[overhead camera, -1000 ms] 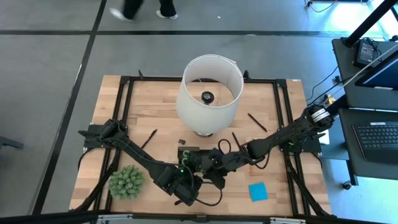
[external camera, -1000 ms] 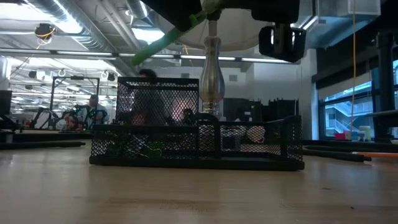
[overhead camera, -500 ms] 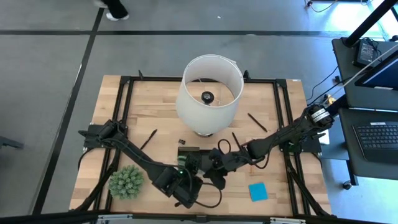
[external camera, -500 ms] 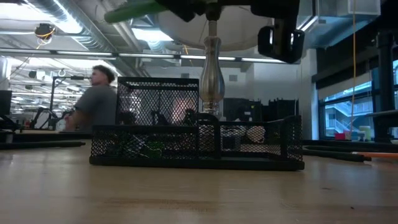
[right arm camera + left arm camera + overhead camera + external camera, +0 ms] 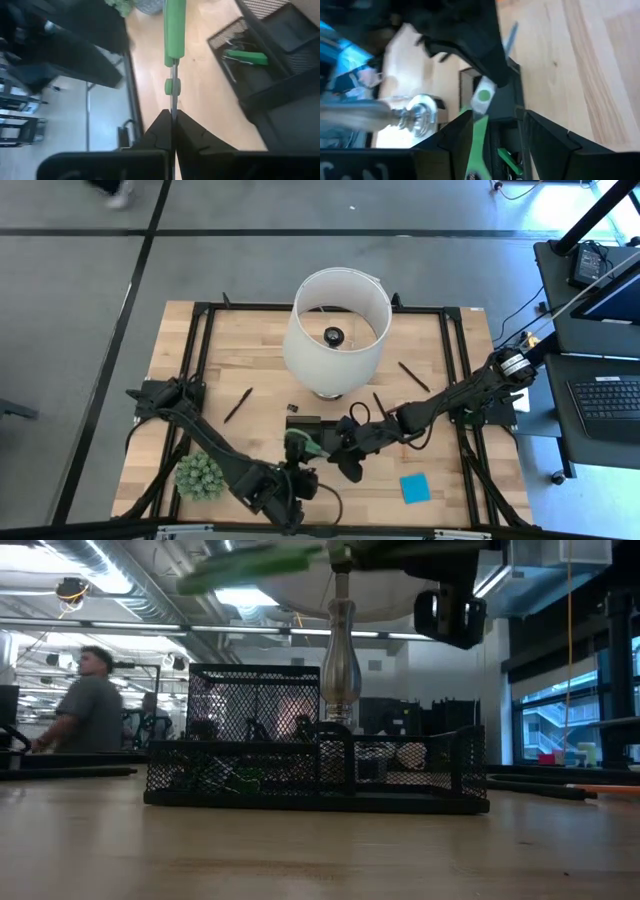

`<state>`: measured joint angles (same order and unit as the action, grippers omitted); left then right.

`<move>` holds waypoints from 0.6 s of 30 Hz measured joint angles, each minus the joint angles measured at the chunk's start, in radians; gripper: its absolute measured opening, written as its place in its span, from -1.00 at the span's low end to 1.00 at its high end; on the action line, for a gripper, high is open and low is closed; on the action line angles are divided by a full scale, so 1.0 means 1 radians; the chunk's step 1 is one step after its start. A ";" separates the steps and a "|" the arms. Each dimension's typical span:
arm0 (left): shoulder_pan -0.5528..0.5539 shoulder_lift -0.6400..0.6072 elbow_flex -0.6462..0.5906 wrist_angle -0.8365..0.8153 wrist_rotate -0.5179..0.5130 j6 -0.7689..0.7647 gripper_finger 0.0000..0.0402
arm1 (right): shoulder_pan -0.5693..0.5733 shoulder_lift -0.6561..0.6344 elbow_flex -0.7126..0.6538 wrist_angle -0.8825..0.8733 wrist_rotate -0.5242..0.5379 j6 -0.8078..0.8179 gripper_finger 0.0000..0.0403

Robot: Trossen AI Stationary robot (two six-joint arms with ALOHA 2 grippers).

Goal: Pick and place office supplies into organizer
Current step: Put the green scissors into the black desk organizer

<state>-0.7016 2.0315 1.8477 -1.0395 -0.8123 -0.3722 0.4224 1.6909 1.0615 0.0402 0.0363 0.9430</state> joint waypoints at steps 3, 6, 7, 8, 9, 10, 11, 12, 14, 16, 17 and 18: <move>-0.030 0.000 0.000 -0.019 -0.082 -0.082 -0.17 | -0.004 0.000 0.000 -0.045 0.013 -0.008 -0.96; -0.057 0.000 0.000 -0.052 -0.142 -0.211 -0.18 | -0.009 0.000 0.000 -0.052 0.015 -0.035 -0.96; -0.064 0.000 0.000 -0.067 -0.154 -0.279 -0.19 | -0.012 0.000 0.000 -0.050 0.019 -0.043 -0.96; -0.071 0.000 0.000 -0.087 -0.167 -0.356 -0.20 | -0.013 0.000 0.000 -0.045 0.021 -0.057 -0.96; -0.079 0.000 0.000 -0.105 -0.183 -0.436 -0.20 | -0.014 0.000 0.000 -0.039 0.022 -0.066 -0.96; -0.088 0.000 0.000 -0.123 -0.202 -0.522 -0.21 | -0.017 0.000 0.000 -0.033 0.023 -0.079 -0.96; -0.099 0.000 0.000 -0.145 -0.232 -0.602 -0.22 | -0.018 0.000 0.000 -0.029 0.023 -0.091 -0.96; -0.112 0.000 0.000 -0.166 -0.266 -0.686 -0.23 | -0.019 0.000 0.000 -0.029 0.023 -0.105 -0.96; -0.140 0.000 0.000 -0.203 -0.338 -0.841 -0.24 | -0.020 0.000 0.000 -0.029 0.023 -0.134 -0.96; -0.166 0.000 0.000 -0.242 -0.403 -0.997 -0.24 | -0.024 -0.003 -0.001 -0.027 0.023 -0.165 -0.96; -0.177 0.000 0.000 -0.262 -0.429 -1.075 -0.24 | -0.026 -0.005 -0.001 -0.028 0.023 -0.180 -0.96; -0.186 0.000 0.000 -0.280 -0.449 -1.147 -0.23 | -0.029 -0.011 -0.001 -0.028 0.022 -0.195 -0.96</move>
<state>-0.8876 2.0315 1.8479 -1.3199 -1.2612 -1.5195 0.3934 1.6799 1.0607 0.0127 0.0586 0.7480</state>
